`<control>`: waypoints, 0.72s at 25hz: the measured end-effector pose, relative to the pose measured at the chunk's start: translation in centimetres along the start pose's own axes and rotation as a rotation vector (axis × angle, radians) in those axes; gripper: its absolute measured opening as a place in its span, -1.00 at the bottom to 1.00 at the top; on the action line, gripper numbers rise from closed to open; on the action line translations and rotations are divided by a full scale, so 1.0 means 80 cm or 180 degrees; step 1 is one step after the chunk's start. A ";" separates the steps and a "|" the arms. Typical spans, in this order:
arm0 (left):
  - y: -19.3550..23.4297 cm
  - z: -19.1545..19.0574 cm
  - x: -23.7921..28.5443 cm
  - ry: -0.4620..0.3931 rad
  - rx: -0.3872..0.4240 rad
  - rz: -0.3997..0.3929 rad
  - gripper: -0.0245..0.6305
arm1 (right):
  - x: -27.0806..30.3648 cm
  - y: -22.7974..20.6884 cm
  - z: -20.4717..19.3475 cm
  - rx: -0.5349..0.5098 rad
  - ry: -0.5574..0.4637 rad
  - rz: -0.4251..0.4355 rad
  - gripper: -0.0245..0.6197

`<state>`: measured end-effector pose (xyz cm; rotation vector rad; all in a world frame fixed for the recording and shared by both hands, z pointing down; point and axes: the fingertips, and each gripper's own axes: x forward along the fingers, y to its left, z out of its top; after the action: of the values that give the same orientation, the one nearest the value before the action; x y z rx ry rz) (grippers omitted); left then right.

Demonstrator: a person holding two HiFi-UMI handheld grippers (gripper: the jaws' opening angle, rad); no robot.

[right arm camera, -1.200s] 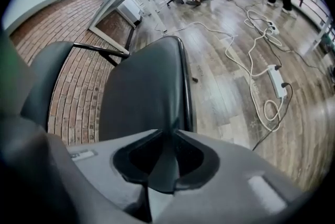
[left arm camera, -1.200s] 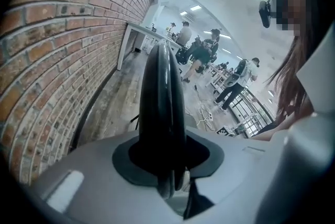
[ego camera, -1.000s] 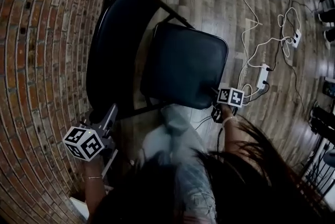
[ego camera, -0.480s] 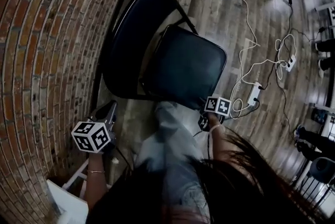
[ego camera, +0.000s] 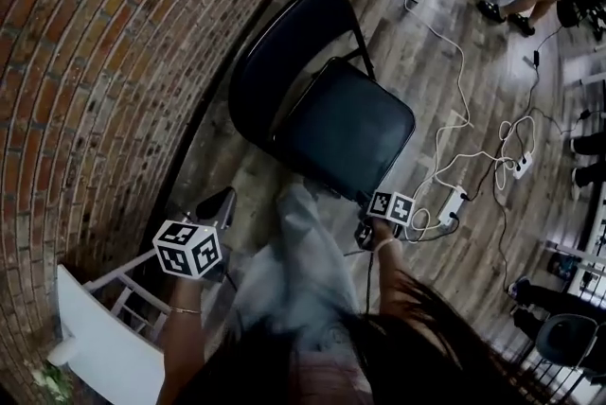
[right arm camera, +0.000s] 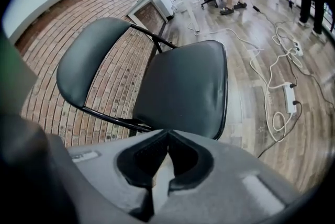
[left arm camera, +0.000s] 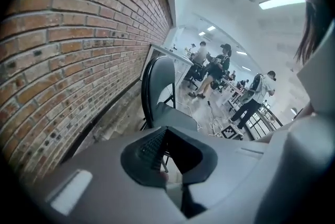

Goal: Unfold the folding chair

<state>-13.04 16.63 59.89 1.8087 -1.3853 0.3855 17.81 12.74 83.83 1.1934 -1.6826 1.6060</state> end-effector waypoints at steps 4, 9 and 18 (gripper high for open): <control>-0.027 -0.025 -0.050 -0.0123 -0.0055 0.0052 -0.93 | -0.024 0.015 -0.014 -0.0193 -0.0012 0.0038 -0.94; -0.077 -0.040 -0.093 -0.0195 0.0083 0.0190 -0.93 | -0.065 0.021 -0.022 -0.0457 -0.0104 -0.0012 -0.95; -0.124 -0.070 -0.145 -0.0675 -0.0487 0.0284 -0.93 | -0.133 0.036 -0.045 -0.0901 -0.0223 -0.0067 -0.95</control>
<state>-6.84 29.20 51.63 1.7040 -1.6000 0.1312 19.69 18.48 73.93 1.1297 -1.8615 1.2739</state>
